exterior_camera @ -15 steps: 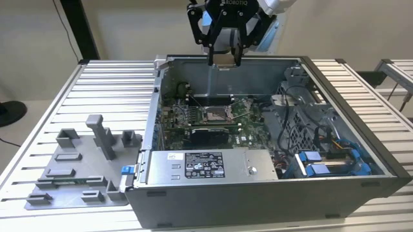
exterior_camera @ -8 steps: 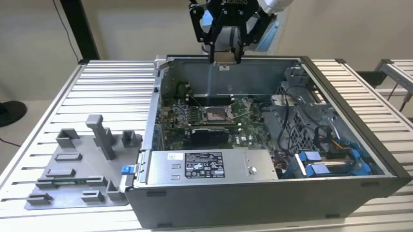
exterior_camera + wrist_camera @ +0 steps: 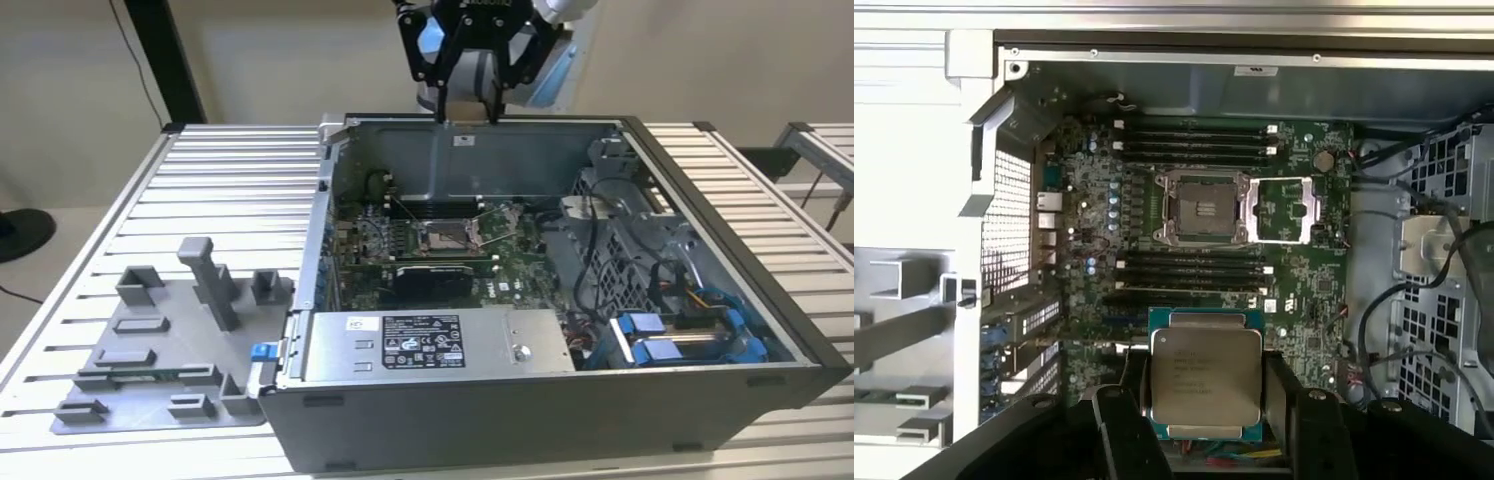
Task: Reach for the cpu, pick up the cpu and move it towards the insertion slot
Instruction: 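Pick up the cpu and move it towards the insertion slot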
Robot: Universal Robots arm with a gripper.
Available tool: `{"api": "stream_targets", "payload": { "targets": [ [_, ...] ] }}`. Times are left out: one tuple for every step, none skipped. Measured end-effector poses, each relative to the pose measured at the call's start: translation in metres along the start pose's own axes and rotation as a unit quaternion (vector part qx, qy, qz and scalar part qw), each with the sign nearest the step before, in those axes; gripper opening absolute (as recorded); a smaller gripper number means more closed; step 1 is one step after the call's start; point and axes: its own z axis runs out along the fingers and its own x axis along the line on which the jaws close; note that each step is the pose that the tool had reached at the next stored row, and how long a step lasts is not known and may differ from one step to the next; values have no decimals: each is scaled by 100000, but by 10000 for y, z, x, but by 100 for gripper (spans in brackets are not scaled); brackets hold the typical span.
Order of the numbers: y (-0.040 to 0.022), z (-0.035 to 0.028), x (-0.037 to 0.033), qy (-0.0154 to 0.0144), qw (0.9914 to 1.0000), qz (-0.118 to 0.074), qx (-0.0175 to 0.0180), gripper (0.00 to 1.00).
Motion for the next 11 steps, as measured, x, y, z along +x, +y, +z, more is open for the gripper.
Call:
{"api": "stream_targets", "payload": {
  "targets": [
    [36, 7, -1, 1, 100000, 0, 3, 0],
    [74, 14, -1, 0, 100000, 1, 0, 0],
    [109, 19, -1, 0, 100000, 0, 1, 0],
    [143, 25, -1, 3, 100000, 1, 5, 0],
    [176, 30, -1, 1, 100000, 5, 0, 0],
    [208, 36, -2, -1, 100000, 0, 0, 0],
    [239, 42, -2, 2, 100000, 1, 2, 0],
    [271, 48, -2, 1, 100000, 1, -1, 0],
    [306, 54, -2, 2, 100000, 5, 2, 0],
    [337, 60, -2, 3, 100000, 4, 6, 0],
    [369, 67, -3, 2, 100000, 5, 3, 0]
  ]
}}
